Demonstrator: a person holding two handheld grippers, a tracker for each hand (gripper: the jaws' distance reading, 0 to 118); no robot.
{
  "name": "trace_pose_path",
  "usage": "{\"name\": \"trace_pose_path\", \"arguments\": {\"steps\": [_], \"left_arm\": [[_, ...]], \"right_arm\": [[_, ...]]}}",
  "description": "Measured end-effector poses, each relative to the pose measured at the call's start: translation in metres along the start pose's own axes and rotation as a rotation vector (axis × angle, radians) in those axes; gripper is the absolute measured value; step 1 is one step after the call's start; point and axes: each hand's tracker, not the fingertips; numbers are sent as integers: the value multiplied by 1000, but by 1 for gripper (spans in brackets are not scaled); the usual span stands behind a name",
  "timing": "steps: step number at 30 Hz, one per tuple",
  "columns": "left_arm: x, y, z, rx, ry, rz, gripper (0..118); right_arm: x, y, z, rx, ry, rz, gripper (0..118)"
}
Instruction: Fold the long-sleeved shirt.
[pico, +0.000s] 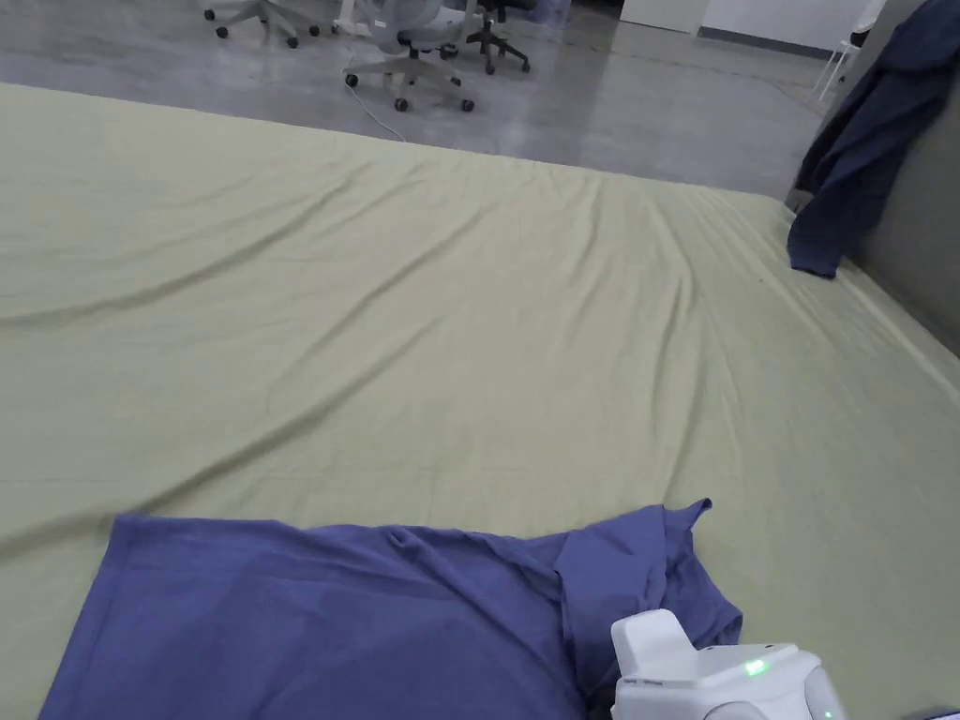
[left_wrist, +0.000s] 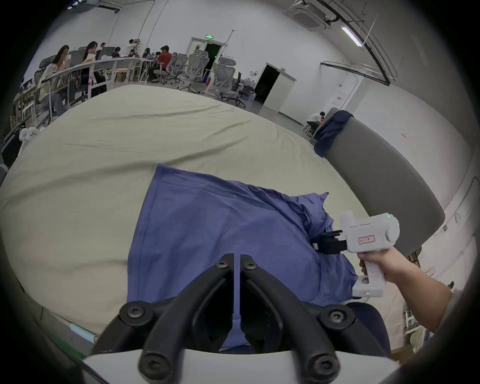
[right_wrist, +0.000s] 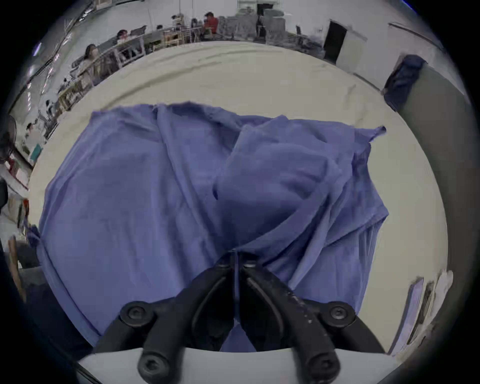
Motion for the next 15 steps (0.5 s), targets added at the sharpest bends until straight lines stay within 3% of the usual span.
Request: {"name": "trace_pose_path", "arguments": {"steps": [3, 4, 5, 6, 7, 8, 9, 13, 14, 15], "left_arm": [[0, 0, -3, -3, 1, 9, 4], [0, 0, -3, -6, -3, 14, 4], [0, 0, -1, -7, -7, 16, 4], [2, 0, 1, -4, -11, 13, 4], [4, 1, 2, 2, -15, 5, 4], [6, 1, 4, 4, -11, -3, 4], [7, 1, 5, 6, -10, -6, 4], [8, -1, 2, -3, -12, 0, 4], [9, -2, -1, -8, -13, 3, 4], [10, -3, -3, -16, -12, 4, 4]], "right_arm": [[14, -4, 9, 12, 75, -24, 12], [21, -4, 18, 33, 108, -50, 24], [21, -6, 37, 51, 128, -100, 52], [20, -11, 57, 90, 103, -137, 99], [19, -16, 75, 144, 72, -140, 118], [19, -27, 101, 244, 99, -170, 116], [15, -25, 120, 303, 88, -136, 114], [9, -59, 162, 418, 212, -204, 118], [8, -65, 165, 421, 221, -218, 110], [7, -70, 163, 412, 269, -239, 79]]}}
